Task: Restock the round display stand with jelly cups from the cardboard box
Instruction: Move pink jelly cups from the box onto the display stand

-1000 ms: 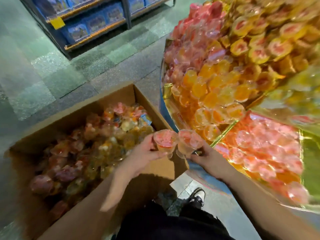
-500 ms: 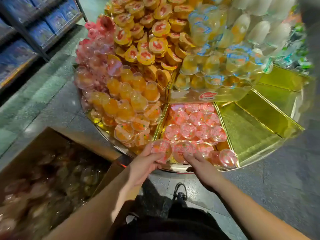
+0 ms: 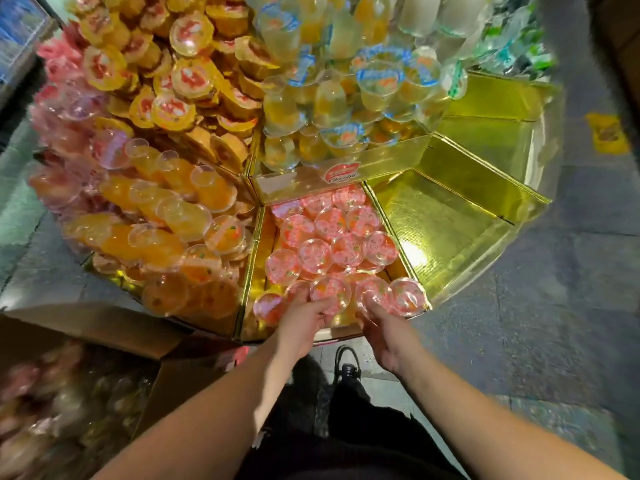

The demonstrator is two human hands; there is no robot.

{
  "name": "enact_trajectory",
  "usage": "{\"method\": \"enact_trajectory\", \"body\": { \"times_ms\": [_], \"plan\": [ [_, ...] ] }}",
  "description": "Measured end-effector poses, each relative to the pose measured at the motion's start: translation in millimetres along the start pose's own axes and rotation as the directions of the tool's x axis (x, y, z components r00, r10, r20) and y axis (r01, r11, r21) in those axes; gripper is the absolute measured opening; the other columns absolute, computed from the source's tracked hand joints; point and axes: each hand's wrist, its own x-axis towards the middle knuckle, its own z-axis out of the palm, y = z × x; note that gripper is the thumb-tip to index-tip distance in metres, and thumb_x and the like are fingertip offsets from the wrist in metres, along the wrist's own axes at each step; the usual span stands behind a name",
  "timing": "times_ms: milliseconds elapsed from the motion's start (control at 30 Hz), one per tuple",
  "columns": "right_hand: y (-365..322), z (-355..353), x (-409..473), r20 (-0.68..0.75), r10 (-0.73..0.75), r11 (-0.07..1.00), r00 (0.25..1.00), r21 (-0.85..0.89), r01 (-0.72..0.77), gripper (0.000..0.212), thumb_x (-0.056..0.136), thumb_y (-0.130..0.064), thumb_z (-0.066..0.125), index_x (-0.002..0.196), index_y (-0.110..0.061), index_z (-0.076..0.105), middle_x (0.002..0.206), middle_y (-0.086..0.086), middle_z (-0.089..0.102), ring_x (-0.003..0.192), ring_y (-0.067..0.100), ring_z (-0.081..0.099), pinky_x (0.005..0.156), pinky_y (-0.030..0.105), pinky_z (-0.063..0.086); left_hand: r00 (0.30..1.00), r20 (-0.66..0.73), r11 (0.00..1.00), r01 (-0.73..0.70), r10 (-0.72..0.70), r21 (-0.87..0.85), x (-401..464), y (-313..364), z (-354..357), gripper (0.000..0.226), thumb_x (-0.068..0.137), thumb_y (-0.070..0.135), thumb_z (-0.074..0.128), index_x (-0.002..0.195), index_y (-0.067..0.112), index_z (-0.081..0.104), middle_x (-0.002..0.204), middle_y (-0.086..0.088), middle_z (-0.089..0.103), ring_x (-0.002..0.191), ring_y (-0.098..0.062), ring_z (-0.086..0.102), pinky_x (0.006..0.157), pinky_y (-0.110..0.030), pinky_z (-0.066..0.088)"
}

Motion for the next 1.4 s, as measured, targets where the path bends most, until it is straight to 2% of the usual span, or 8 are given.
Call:
{"method": "enact_trajectory", "body": {
  "times_ms": [233,400,567,767,1033,1200,1300,1400],
  "plan": [
    [0.3,19.6,20.2,-0.067,0.024,0.998,0.997,0.057,-0.021,0.038,0.097,-0.032,0.06,0.12,-0.001,0.062,0.082,0.005,0.075,0.073,0.017,0.072,0.07,0.03,0.056,0.999,-0.035,0.997,-0.008,0.006,-0.07,17.8,-5.7,8.2,0.045,0.088,-0.006,0.063,0.123,0.023,0.061,0.12,-0.013,0.069,0.105,-0.032,0.069,0.099,-0.05,0.05],
    [-4.5,24.8,28.7,-0.14,0.012,0.998,0.99,0.055,-0.004,0.039,0.1,-0.033,0.055,0.126,-0.004,0.055,0.103,0.013,0.074,0.095,0.027,0.071,0.083,0.038,0.059,0.997,-0.066,0.997,0.035,-0.04,-0.069,22.3,0.6,15.8,0.035,0.091,-0.002,0.062,0.106,0.03,0.058,0.12,-0.005,0.066,0.106,-0.023,0.068,0.089,-0.033,0.054],
    [-1.6,27.4,34.3,-0.141,0.053,0.997,0.989,0.066,-0.044,0.051,0.098,-0.041,0.056,0.134,-0.005,0.05,0.067,-0.001,0.066,0.058,0.013,0.059,0.058,0.028,0.049,0.993,-0.118,0.999,0.025,-0.029,-0.031,32.3,-2.2,18.1,0.023,0.091,0.003,0.064,0.108,0.018,0.059,0.109,-0.008,0.071,0.103,-0.027,0.069,0.098,-0.039,0.052],
    [-7.8,27.0,30.9,-0.135,0.06,0.998,0.989,0.019,-0.058,0.049,0.102,-0.039,0.049,0.131,0.0,0.054,0.101,0.012,0.071,0.06,0.013,0.054,0.053,0.024,0.044,0.983,-0.186,1.0,0.003,0.001,0.023,28.2,-2.4,23.4,0.02,0.09,0.011,0.069,0.097,0.025,0.056,0.111,-0.007,0.069,0.105,-0.025,0.066,0.095,-0.036,0.054],
    [-16.7,18.8,19.6,-0.026,0.094,0.992,0.995,-0.084,-0.096,0.044,0.097,-0.05,0.051,0.104,-0.007,0.058,0.082,0.011,0.059,0.07,0.018,0.054,0.073,0.029,0.048,0.995,-0.094,0.995,0.038,-0.03,0.088,16.7,10.8,15.2,0.029,0.091,0.015,0.068,0.117,0.014,0.056,0.117,-0.009,0.068,0.101,-0.021,0.066,0.079,-0.026,0.053],
    [-15.7,18.2,-2.2,-0.013,0.115,0.972,0.993,-0.205,-0.115,0.034,0.096,-0.038,0.061,0.111,-0.007,0.06,0.08,0.009,0.062,0.061,0.016,0.058,0.049,0.025,0.049,0.996,-0.085,0.994,0.027,-0.018,0.107,-6.7,14.7,0.9,0.048,0.088,0.019,0.072,0.128,0.014,0.046,0.114,-0.005,0.064,0.105,-0.022,0.064,0.089,-0.033,0.052],
    [-11.3,27.6,-20.4,-0.029,0.001,0.838,1.0,-0.545,-0.017,0.024,0.095,-0.031,0.063,0.108,-0.011,0.062,0.092,0.007,0.062,0.078,0.018,0.059,0.064,0.028,0.049,0.998,-0.06,0.979,-0.011,0.023,0.202,-33.5,16.5,-20.1,0.036,0.092,0.02,0.066,0.125,0.017,0.053,0.115,-0.002,0.063,0.104,-0.018,0.062,0.086,-0.031,0.052],
    [-4.1,50.9,-37.3,0.125,-0.157,0.423,0.98,-0.888,0.181,0.025,0.094,-0.037,0.06,0.105,-0.014,0.06,0.101,0.004,0.066,0.092,0.02,0.062,0.082,0.035,0.051,0.991,-0.07,0.949,-0.087,0.113,0.305,-66.3,17.9,-57.7,0.033,0.092,0.028,0.066,0.123,0.024,0.057,0.117,0.003,0.064,0.104,-0.014,0.063,0.082,-0.029,0.051]
  ]
}}
